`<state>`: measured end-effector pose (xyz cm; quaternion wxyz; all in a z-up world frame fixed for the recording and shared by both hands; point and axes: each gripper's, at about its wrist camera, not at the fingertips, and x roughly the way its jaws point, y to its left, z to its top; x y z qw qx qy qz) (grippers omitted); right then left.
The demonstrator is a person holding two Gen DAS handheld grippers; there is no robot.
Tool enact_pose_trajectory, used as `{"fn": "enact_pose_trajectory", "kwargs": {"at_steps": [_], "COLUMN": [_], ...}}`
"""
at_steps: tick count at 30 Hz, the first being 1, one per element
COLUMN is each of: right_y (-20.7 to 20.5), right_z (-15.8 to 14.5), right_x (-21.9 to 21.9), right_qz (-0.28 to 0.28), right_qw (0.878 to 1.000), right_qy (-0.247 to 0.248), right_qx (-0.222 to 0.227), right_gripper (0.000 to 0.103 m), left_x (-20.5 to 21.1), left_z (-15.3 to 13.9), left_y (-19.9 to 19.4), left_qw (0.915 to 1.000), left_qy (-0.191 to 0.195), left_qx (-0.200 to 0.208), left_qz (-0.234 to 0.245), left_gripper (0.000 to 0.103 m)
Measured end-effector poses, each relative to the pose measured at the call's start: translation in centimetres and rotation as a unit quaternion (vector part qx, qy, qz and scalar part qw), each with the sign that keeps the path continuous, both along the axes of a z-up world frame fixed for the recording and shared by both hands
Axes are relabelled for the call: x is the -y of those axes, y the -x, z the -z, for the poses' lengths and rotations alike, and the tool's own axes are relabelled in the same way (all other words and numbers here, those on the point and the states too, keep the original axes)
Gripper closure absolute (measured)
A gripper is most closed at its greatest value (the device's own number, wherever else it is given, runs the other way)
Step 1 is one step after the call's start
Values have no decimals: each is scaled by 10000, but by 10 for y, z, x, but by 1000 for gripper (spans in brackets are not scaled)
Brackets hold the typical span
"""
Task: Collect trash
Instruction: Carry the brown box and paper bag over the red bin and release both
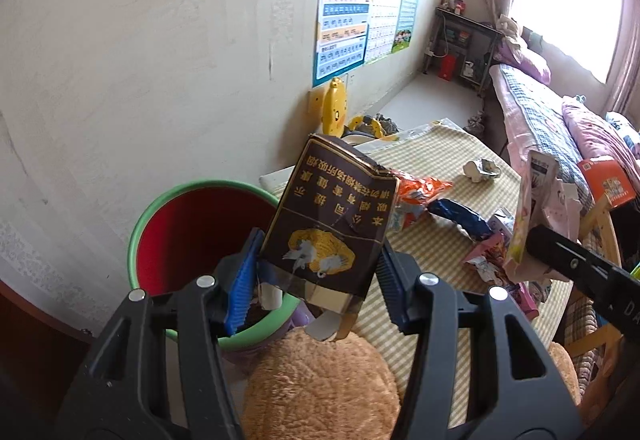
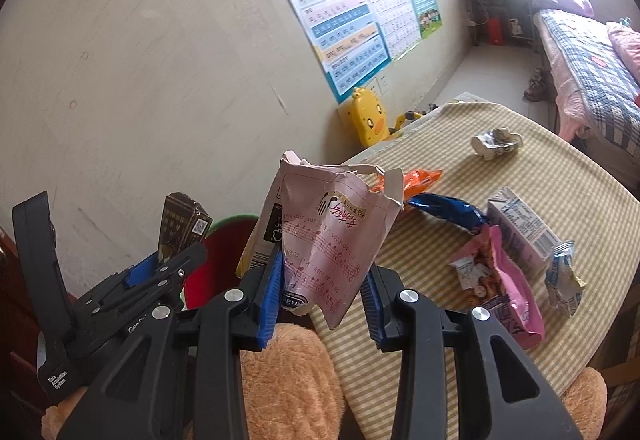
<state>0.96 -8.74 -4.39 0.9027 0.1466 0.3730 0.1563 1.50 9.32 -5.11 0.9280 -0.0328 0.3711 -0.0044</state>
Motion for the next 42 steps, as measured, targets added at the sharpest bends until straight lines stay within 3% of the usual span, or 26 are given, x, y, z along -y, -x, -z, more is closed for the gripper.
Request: {"fn": "enact_pose_trajectory", "kwargs": {"at_steps": [42], "right_y": [-30], "right_z": [13], "right_x": [-84], "right_qz": [-951], "right_qw": [9945], "right_qy": [446], "right_qx": [36], "right_gripper": [67], "left_x": [-79], "left_z": [23], "left_y": [-1], "left_qw": [9952], "left_qy": [-73], "left_qx": [-190], "left_qz": [-953], "left_gripper": [51]}}
